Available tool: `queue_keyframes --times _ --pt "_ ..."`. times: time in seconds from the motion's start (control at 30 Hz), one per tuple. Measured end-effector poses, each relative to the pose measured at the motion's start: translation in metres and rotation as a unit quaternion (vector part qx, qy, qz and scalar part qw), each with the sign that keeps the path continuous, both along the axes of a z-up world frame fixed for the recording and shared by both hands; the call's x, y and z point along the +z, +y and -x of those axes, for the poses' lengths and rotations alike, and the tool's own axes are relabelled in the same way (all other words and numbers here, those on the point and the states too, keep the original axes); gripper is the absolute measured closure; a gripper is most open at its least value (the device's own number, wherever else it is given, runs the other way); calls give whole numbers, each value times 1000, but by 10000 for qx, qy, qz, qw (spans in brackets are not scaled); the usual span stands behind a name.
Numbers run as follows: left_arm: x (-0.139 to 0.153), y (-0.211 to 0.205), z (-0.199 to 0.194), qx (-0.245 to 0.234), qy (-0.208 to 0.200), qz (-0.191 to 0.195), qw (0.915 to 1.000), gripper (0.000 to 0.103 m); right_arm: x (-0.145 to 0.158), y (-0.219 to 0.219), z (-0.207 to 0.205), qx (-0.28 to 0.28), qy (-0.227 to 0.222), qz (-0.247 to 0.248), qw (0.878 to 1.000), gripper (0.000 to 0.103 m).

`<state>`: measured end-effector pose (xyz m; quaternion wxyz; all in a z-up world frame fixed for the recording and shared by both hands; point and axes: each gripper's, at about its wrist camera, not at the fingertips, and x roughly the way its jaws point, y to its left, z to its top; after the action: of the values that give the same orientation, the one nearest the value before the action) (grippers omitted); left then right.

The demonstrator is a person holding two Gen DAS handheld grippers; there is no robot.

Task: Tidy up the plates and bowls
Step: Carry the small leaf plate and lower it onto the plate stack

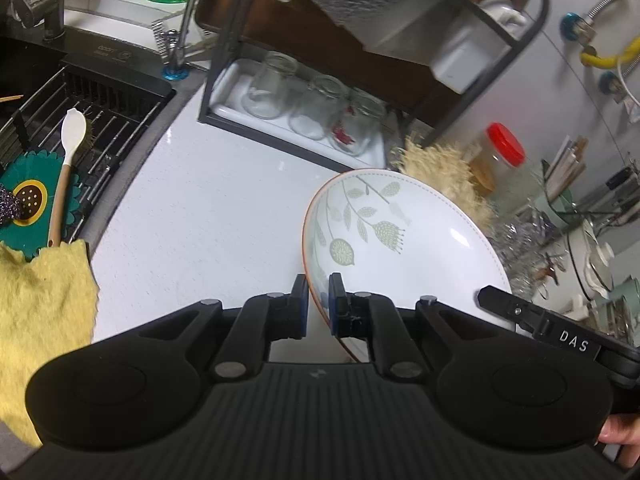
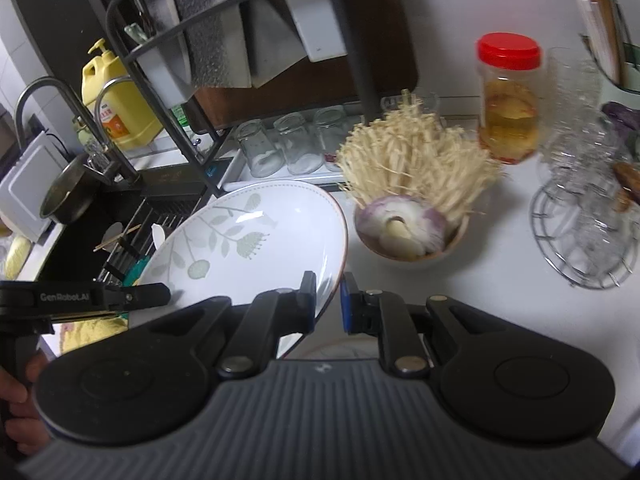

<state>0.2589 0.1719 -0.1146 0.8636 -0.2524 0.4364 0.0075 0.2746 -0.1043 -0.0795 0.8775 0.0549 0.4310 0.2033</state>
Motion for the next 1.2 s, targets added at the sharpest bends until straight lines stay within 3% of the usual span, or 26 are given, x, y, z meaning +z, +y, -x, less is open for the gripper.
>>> queue_keyframes --times 0.13,0.37,1.0,1.2 --pt "12 -17 12 -103 -14 -38 9999 92 12 -13 21 -25 -94 147 9998 87" --pt "8 -45 18 -254 154 -87 9995 92 6 -39 48 -207 -90 164 9996 86" --pt "-41 -87 29 -873 834 -232 9924 91 -46 -78 89 -518 222 322 9979 86" --pt "-54 -97 26 -1089 1069 -255 9880 90 -57 -77 93 -522 286 647 9961 86"
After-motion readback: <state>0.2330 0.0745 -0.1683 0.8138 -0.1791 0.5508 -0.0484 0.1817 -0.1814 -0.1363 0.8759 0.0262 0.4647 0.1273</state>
